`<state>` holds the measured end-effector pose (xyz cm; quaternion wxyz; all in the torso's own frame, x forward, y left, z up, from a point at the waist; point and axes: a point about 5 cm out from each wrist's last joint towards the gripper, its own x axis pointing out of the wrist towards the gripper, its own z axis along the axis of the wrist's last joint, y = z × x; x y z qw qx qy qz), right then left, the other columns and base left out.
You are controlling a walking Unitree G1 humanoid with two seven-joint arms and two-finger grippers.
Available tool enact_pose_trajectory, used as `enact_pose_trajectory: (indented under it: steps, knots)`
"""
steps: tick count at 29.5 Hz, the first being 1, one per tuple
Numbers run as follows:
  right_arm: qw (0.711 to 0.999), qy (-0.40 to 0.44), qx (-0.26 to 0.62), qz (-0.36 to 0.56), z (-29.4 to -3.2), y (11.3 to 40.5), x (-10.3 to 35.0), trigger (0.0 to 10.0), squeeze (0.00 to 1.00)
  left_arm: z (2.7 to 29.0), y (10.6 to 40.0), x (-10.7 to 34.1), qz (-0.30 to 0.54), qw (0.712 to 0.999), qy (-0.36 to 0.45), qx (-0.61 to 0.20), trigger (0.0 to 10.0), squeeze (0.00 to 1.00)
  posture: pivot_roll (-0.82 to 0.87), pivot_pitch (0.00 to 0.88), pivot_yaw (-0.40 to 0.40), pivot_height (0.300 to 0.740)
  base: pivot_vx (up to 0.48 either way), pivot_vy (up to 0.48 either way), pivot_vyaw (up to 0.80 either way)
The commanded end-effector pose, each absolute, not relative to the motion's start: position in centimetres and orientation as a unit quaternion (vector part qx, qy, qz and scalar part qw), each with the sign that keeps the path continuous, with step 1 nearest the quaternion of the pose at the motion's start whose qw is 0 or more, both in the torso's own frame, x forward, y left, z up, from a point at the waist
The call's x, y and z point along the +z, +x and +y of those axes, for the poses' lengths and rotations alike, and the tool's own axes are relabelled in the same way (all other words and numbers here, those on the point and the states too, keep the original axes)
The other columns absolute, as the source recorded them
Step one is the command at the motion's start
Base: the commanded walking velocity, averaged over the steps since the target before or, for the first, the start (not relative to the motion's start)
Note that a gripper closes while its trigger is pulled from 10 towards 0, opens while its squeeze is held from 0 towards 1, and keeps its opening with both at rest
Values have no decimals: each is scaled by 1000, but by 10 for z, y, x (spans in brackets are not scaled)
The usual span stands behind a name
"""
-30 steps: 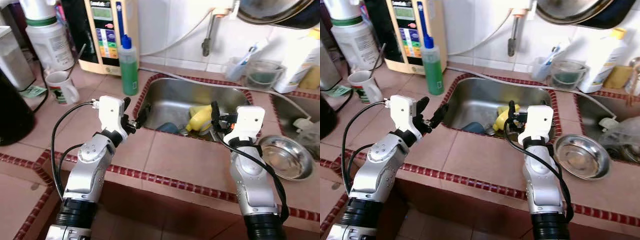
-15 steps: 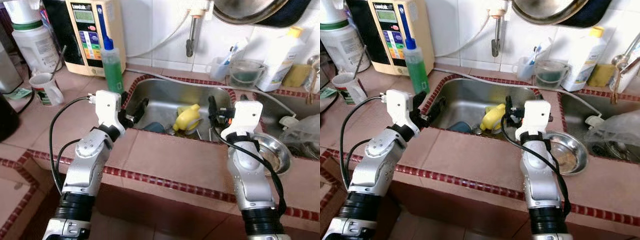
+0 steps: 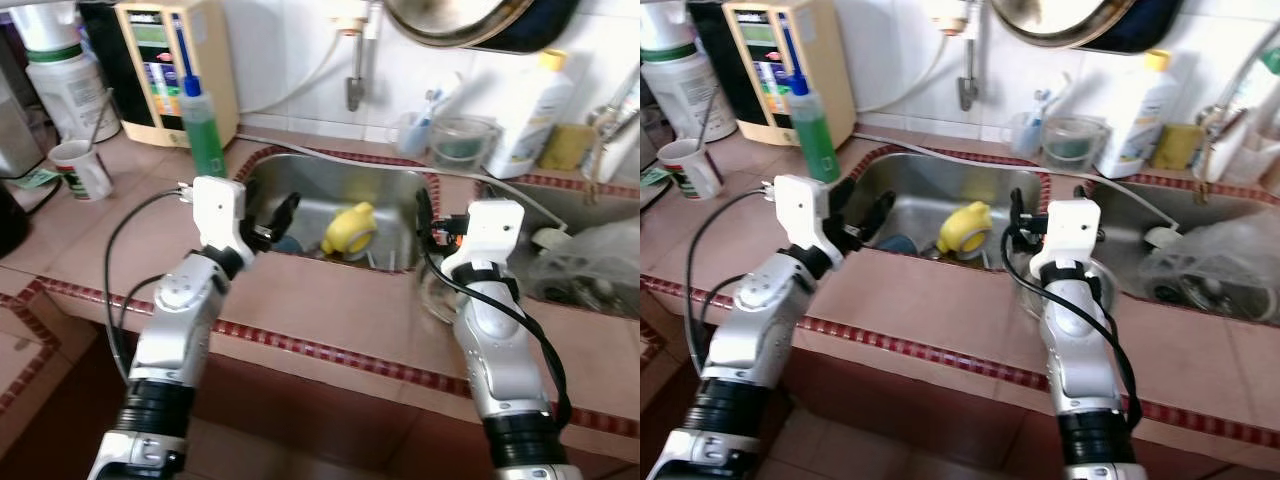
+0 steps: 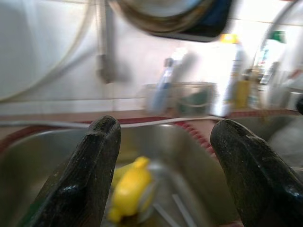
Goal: Kitchen organization
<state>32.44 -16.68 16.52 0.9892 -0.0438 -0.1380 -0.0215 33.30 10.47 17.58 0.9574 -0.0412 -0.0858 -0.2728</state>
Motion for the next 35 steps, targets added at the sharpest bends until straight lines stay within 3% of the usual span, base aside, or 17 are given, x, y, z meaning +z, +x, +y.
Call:
enact_pose_trajectory:
  steps: [1,15,23,35]
  knots:
    - [989,-38,-12,-143,-159,326,167,10000,0,115,335,176,-86,960,-24,-264,10000,0,30,0,15,740,0,-251,0]
    - [994,-29,-18,-104,-161,317,145,10000,0,108,316,159,-39,940,5,-338,10000,0,24,0,21,740,0,0,0]
    - [995,-14,-42,-85,-169,314,140,10000,0,89,296,161,-35,907,16,-419,10000,0,11,0,25,740,0,0,0]
    - [988,28,-151,-11,-195,300,114,10000,0,72,272,163,-24,870,32,-491,10000,0,-4,0,26,740,0,0,0]
